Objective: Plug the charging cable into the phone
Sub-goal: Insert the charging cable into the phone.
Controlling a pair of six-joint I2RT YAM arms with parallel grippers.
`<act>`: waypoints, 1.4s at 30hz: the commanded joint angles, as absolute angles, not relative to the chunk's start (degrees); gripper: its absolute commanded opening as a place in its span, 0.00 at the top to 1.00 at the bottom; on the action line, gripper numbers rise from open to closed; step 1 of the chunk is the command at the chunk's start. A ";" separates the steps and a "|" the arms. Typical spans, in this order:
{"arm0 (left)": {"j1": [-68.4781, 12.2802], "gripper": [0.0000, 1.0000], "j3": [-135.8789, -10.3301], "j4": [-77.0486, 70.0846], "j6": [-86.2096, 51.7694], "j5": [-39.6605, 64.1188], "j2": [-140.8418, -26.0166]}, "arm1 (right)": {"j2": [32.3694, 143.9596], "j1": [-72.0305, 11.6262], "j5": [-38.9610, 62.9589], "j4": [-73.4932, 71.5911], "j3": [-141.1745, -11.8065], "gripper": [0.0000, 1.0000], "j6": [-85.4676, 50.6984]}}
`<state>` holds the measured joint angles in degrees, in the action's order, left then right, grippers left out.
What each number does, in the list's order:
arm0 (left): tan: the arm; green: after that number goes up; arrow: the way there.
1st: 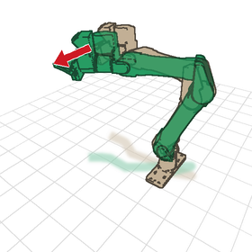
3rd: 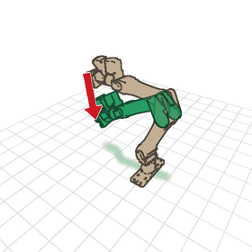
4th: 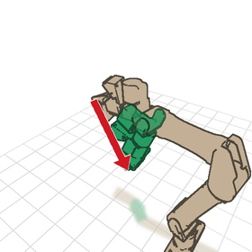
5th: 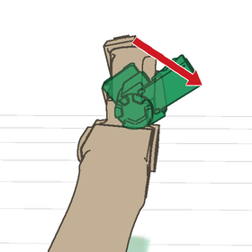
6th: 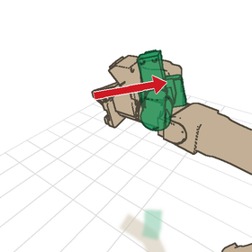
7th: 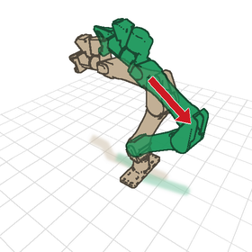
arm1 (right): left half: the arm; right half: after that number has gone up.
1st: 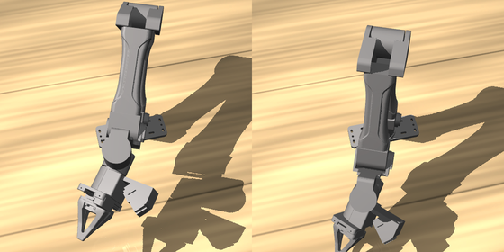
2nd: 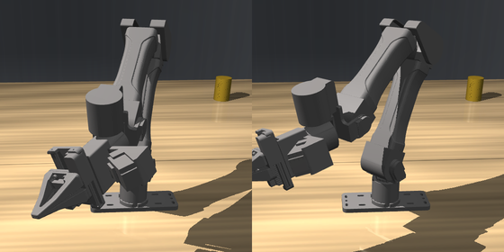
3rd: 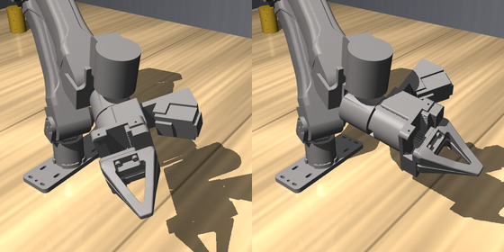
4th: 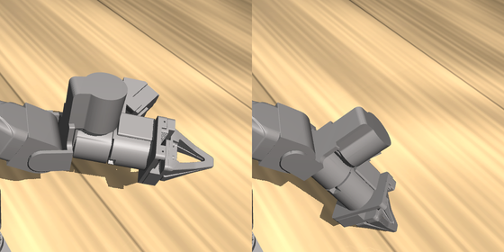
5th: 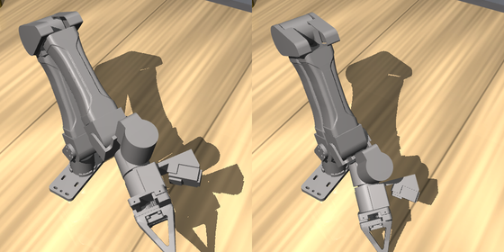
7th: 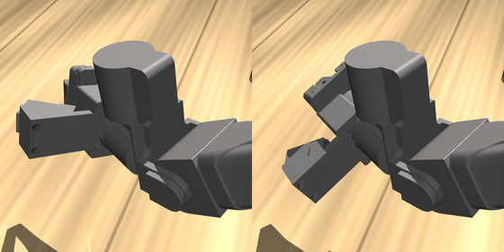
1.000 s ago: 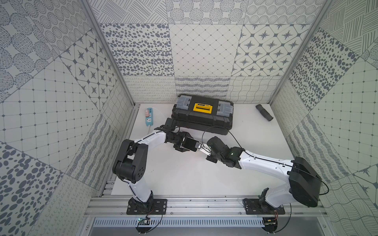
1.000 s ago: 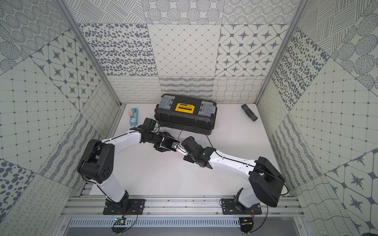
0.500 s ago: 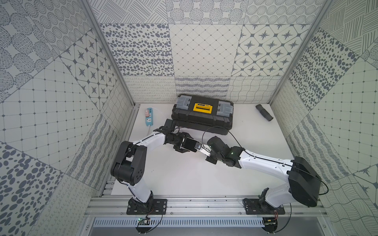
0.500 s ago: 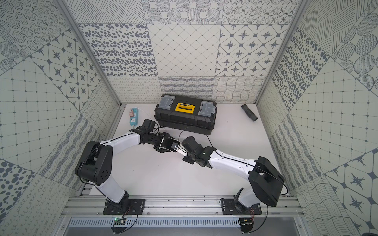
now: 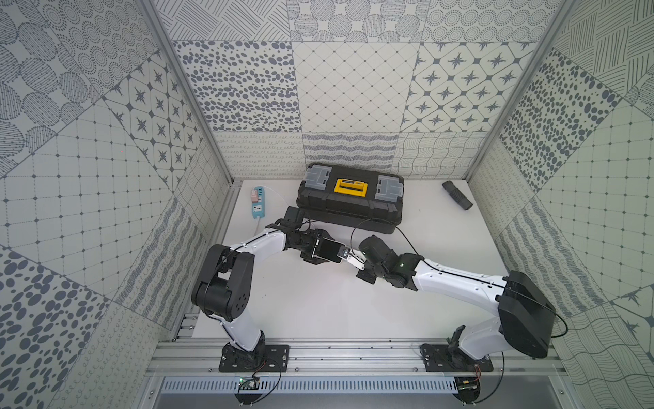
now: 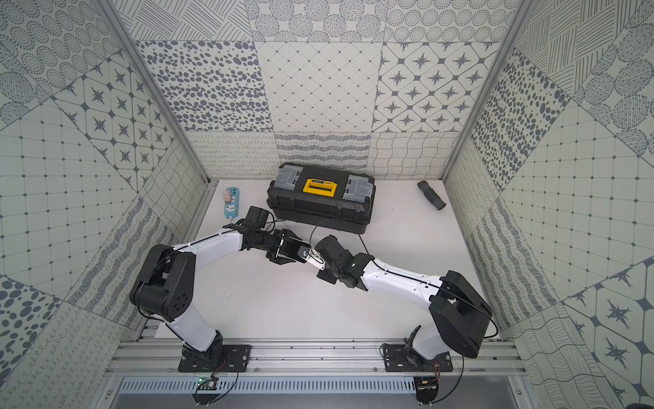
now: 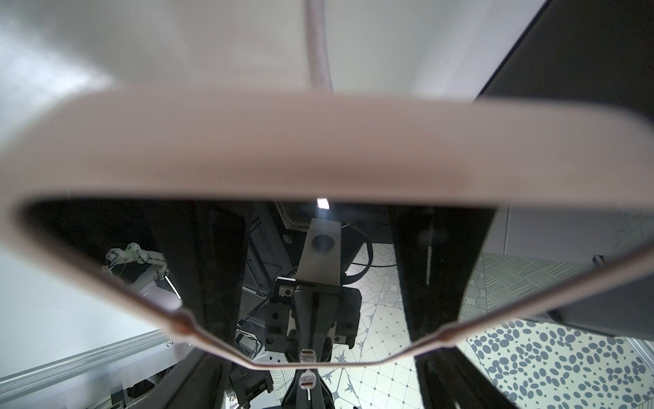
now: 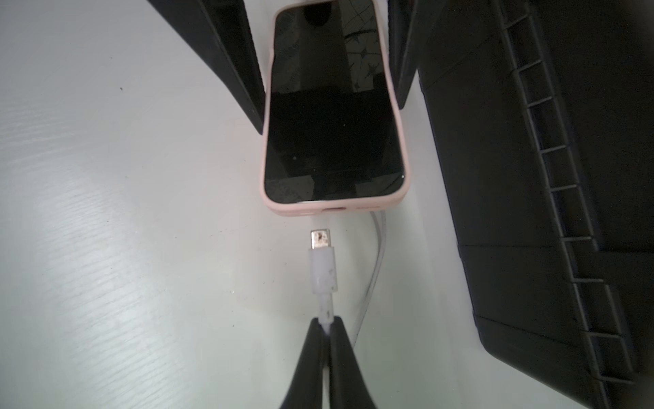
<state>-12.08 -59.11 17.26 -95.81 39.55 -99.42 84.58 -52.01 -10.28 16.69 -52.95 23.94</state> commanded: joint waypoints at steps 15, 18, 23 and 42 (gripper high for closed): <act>-12.18 1.00 -58.19 13.01 -96.27 43.48 -98.09 | 86.52 -51.50 -9.17 15.91 -55.90 1.00 22.90; -12.21 1.00 -58.14 13.02 -96.25 43.50 -97.96 | 86.79 -51.55 -8.98 16.03 -56.07 1.00 22.74; -12.17 1.00 -57.79 12.73 -96.44 43.58 -97.74 | 86.77 -51.50 -8.90 16.04 -55.63 1.00 22.76; -12.12 1.00 -58.11 12.55 -96.59 43.64 -98.16 | 85.64 -51.55 -9.76 15.99 -54.52 1.00 23.10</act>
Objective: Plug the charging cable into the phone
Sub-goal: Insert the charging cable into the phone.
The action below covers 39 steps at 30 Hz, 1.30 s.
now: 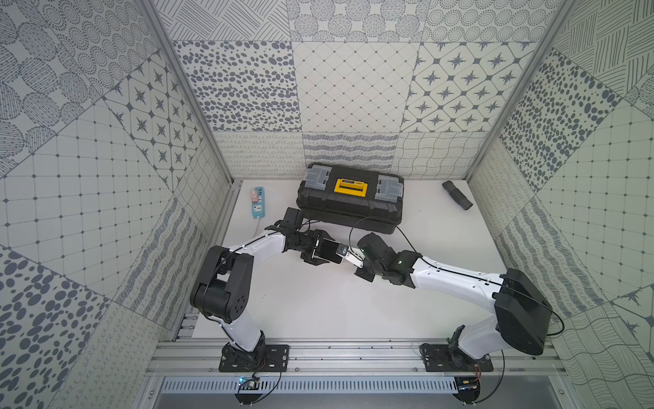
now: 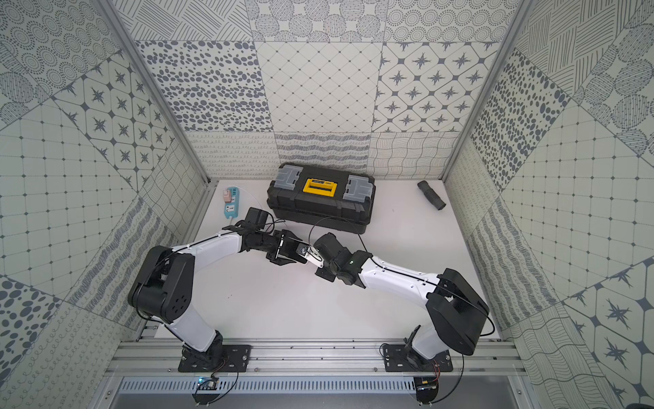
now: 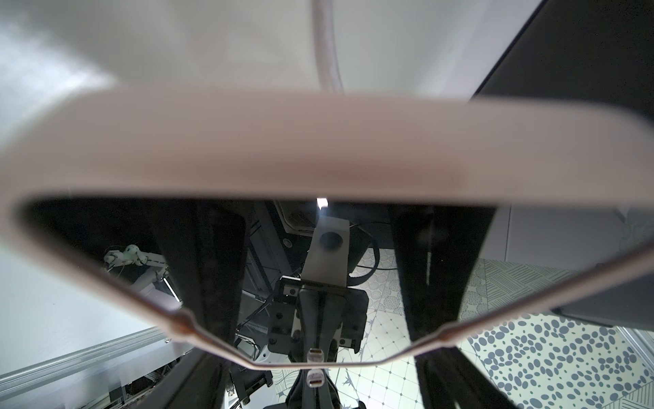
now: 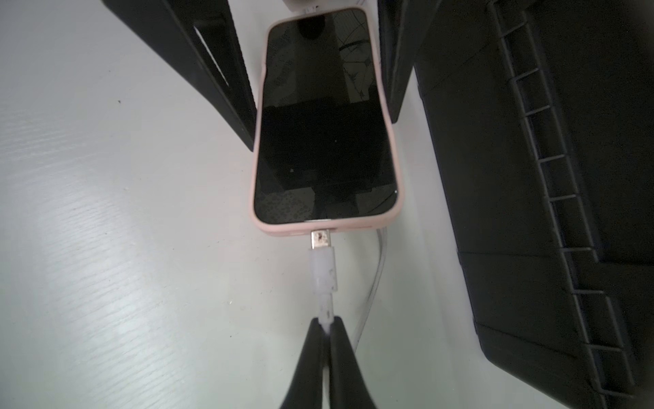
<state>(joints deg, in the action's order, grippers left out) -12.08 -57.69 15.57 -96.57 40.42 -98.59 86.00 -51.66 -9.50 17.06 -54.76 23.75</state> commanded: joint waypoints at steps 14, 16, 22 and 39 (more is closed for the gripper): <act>-11.90 1.00 -58.90 13.90 -95.76 43.51 -98.39 | 84.77 -51.44 -10.91 15.95 -53.19 1.00 23.42; -11.91 1.00 -59.14 14.10 -95.57 43.43 -98.35 | 85.03 -51.48 -10.80 15.99 -53.36 1.00 23.47; -11.90 1.00 -58.88 14.32 -95.39 43.42 -98.25 | 85.47 -51.43 -10.93 16.02 -54.02 1.00 23.54; -11.92 1.00 -59.16 16.14 -94.05 43.15 -98.07 | 87.46 -51.42 -10.74 16.12 -55.48 1.00 23.07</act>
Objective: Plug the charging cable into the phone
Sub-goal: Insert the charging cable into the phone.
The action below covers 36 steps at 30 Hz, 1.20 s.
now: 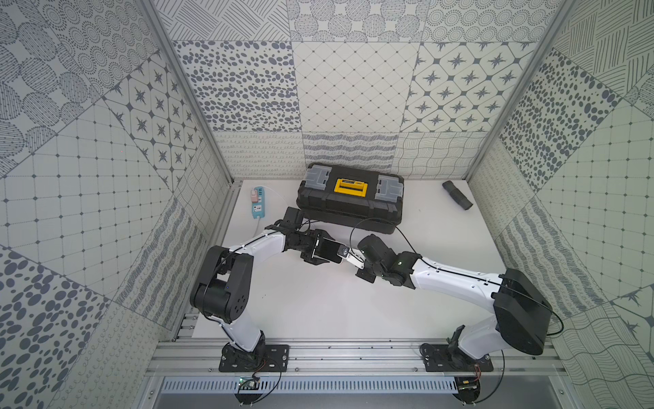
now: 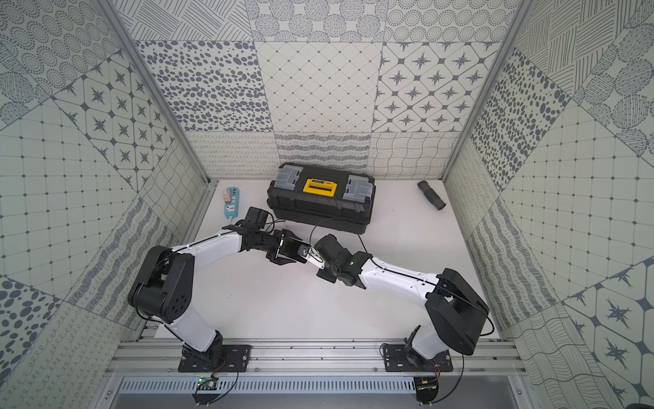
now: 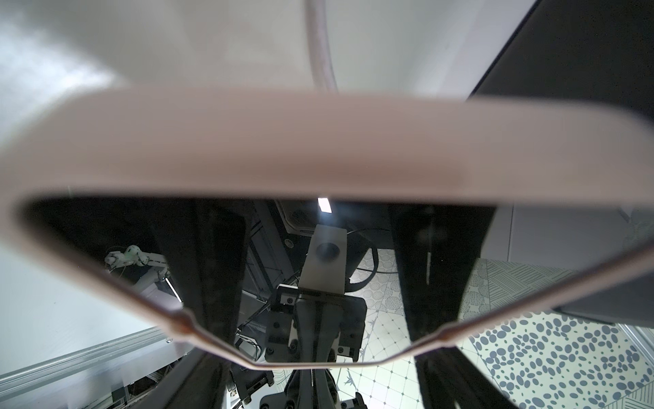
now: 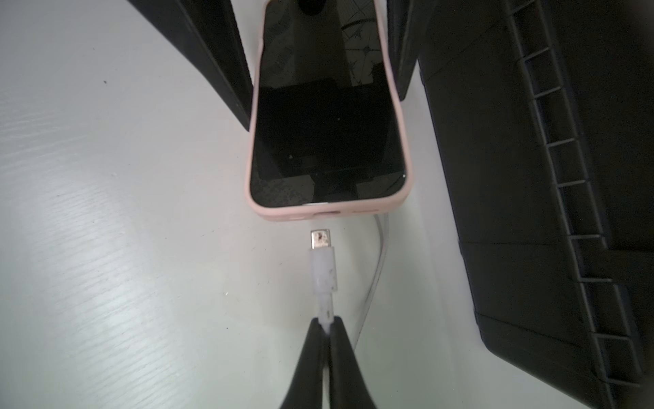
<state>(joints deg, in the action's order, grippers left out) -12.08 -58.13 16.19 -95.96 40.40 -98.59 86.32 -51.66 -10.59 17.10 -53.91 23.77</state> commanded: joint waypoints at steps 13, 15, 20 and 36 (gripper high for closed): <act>-11.75 1.00 -60.06 19.00 -92.17 42.19 -98.25 | 87.35 -51.46 -10.76 16.45 -56.01 1.00 22.89; -11.61 1.00 -60.33 19.59 -91.79 42.01 -98.30 | 87.12 -51.51 -10.73 16.73 -56.00 1.00 22.85; -11.52 1.00 -61.63 21.64 -90.45 41.50 -98.42 | 87.11 -51.50 -10.72 16.79 -55.89 1.00 23.07; -11.47 1.00 -61.97 21.93 -90.22 41.31 -98.57 | 87.04 -52.19 -9.80 17.37 -55.90 1.00 22.41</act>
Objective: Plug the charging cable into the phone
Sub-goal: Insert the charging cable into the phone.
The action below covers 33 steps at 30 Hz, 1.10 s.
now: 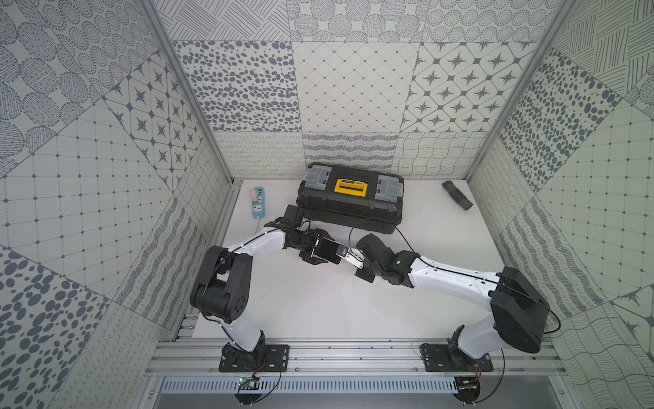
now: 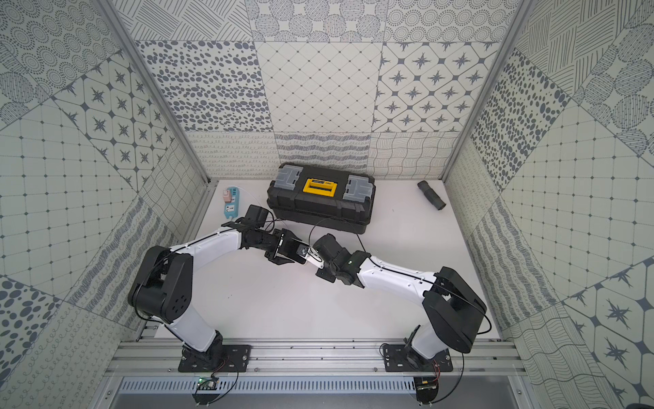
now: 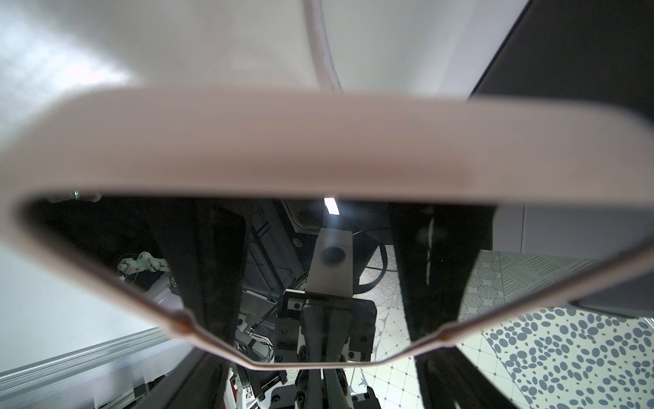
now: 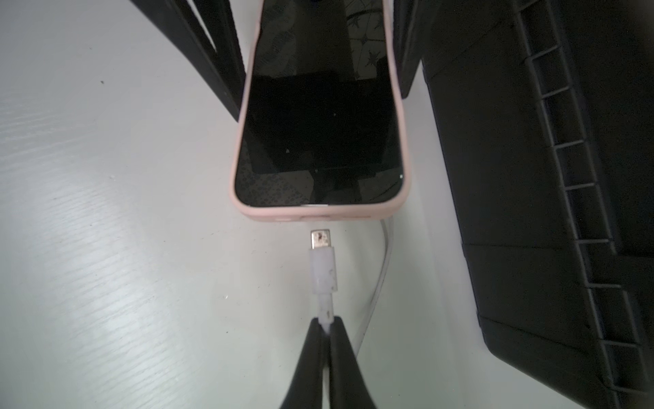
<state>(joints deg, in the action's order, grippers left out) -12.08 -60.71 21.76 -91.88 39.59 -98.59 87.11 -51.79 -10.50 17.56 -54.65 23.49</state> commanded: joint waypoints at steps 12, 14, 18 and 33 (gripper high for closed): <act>-10.92 1.00 -62.33 22.55 -89.69 40.96 -98.66 | 86.93 -52.93 -9.55 18.25 -56.49 1.00 22.03; -10.89 1.00 -62.72 23.18 -89.11 40.79 -98.77 | 86.95 -53.09 -9.42 18.60 -56.83 1.00 22.01; -10.85 1.00 -63.11 24.15 -88.23 40.44 -98.72 | 87.42 -53.33 -9.53 18.96 -57.53 1.00 21.95; -10.81 1.00 -63.36 25.25 -87.15 40.02 -98.67 | 87.98 -53.57 -10.20 19.66 -58.77 1.00 22.49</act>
<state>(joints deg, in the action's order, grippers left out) -11.70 -62.37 24.32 -88.90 38.72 -98.59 87.15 -53.28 -10.31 20.21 -57.32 22.87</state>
